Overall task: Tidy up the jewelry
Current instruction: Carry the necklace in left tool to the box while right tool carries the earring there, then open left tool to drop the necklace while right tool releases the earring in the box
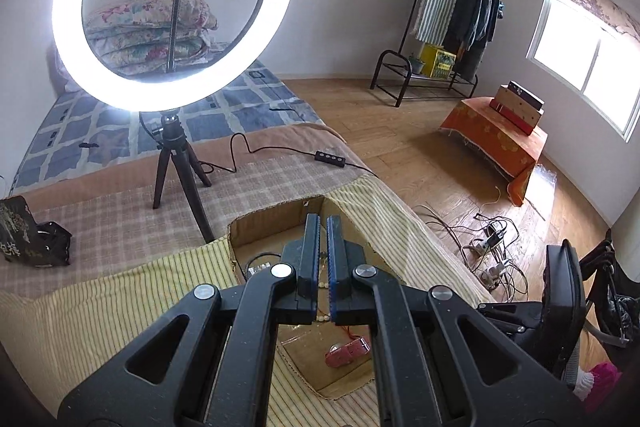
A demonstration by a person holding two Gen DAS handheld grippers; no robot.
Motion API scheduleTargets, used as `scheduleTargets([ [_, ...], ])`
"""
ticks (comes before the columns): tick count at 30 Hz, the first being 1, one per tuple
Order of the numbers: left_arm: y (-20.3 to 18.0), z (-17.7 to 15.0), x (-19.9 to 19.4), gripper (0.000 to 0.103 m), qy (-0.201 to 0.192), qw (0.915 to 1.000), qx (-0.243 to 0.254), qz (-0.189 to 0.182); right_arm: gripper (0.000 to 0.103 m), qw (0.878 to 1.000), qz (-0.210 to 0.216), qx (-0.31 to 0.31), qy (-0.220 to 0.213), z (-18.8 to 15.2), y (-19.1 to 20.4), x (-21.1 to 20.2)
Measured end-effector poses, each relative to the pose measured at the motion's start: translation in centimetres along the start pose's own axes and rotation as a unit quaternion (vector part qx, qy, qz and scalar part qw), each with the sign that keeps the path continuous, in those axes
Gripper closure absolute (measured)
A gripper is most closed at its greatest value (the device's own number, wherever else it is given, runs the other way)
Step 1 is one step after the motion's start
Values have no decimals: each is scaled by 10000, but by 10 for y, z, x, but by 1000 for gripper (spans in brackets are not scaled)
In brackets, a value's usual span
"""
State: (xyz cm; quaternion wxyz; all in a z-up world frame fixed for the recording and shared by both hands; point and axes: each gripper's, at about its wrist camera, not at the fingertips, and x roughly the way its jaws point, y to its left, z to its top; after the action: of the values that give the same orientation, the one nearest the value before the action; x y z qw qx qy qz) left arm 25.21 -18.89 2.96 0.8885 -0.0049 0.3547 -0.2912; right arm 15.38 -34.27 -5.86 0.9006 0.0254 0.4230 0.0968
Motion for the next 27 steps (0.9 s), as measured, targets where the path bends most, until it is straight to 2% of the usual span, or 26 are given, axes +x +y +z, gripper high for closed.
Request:
scheduleTargets([
  [11, 2, -33, 48, 102, 493, 9985, -116, 212, 97, 9997, -80, 101, 202, -3, -7, 15],
  [19, 4, -40, 62, 102, 654, 9968, -261, 367, 96, 9994, -100, 104, 315, -7, -8, 22],
  [20, 4, -40, 62, 102, 653, 9967, -272, 395, 95, 9994, -108, 99, 310, -7, -8, 22],
  [22, 4, -40, 62, 102, 658, 9964, -326, 423, 84, 9994, -132, 97, 298, -7, -7, 22],
  [23, 4, -39, 63, 100, 680, 9961, -351, 438, 75, 9995, -138, 100, 267, -7, -7, 22],
  [25, 5, -39, 65, 72, 750, 9953, -421, 453, 70, 9995, -159, 89, 251, -7, -6, 21],
  [26, 5, -40, 64, 48, 720, 9956, -414, 437, 59, 9995, -192, 78, 258, -7, -5, 21],
  [27, 4, -40, 62, 35, 625, 9962, -380, 473, 41, 9994, -225, 65, 255, -7, -4, 21],
])
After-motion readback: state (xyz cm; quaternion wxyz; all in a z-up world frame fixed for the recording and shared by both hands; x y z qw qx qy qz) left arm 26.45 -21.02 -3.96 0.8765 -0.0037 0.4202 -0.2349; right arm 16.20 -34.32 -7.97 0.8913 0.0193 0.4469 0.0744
